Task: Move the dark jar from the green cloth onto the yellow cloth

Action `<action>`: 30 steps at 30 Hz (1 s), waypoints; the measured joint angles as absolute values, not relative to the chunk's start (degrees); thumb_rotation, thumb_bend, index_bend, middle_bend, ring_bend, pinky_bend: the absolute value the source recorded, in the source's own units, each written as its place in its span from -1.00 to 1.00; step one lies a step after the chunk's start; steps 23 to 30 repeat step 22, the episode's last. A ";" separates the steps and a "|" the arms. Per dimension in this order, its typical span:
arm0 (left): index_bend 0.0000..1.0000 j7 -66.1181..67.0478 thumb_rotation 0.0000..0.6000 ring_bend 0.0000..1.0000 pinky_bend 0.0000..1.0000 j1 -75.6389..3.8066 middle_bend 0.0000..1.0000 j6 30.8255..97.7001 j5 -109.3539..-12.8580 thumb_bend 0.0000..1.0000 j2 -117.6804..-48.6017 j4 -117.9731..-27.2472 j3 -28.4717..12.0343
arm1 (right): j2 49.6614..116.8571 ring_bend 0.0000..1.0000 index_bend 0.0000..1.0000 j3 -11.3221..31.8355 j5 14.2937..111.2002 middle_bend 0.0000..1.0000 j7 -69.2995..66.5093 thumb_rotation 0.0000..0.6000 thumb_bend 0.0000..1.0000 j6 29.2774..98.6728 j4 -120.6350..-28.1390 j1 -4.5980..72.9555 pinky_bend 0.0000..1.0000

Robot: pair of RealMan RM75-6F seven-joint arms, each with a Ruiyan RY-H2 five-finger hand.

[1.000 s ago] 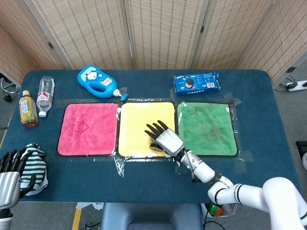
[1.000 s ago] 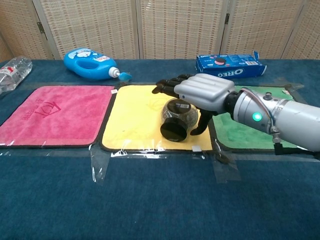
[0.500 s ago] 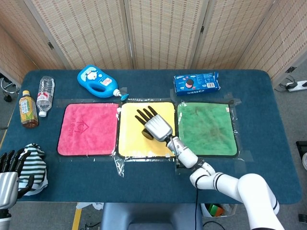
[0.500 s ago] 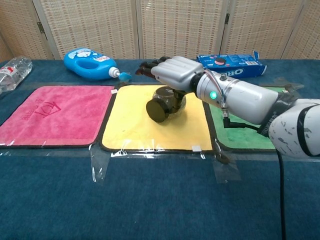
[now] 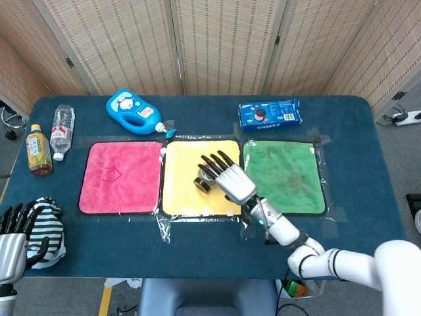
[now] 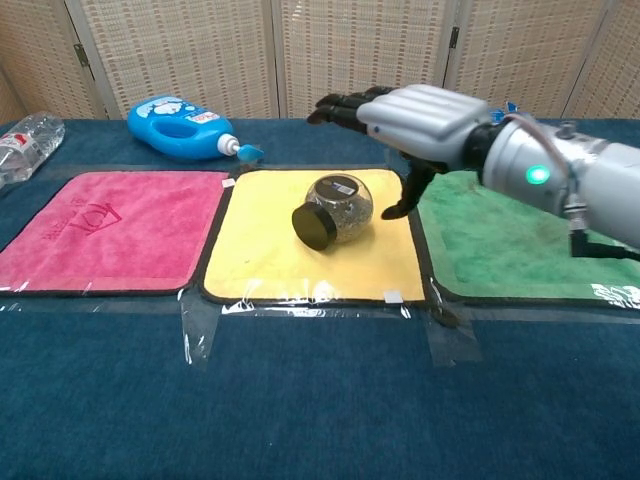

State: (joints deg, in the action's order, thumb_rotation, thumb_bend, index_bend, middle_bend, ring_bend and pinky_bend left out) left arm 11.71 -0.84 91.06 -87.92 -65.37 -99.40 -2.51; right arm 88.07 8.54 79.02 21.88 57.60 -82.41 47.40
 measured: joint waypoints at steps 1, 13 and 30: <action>-0.65 11.53 1.00 -0.86 -0.96 -0.94 -0.77 91.03 -87.98 -0.07 -65.38 -99.34 -2.58 | 85.85 -1.00 -1.00 7.98 78.90 -1.00 23.08 1.00 -0.64 58.91 -85.14 46.02 -1.00; -0.65 11.71 1.00 -0.86 -0.96 -2.19 -0.77 90.01 -88.29 -0.07 -66.06 -98.72 -3.09 | 63.80 -1.00 -1.00 -2.63 82.49 -1.00 23.62 1.00 -0.64 80.45 -100.80 24.07 -1.00; -0.65 13.83 1.00 -0.86 -0.96 -2.49 -0.77 90.18 -89.85 -0.07 -66.79 -100.05 -2.53 | 60.31 -1.00 -1.00 -6.73 87.27 -1.00 11.22 1.00 -0.64 94.51 -98.35 10.43 -1.00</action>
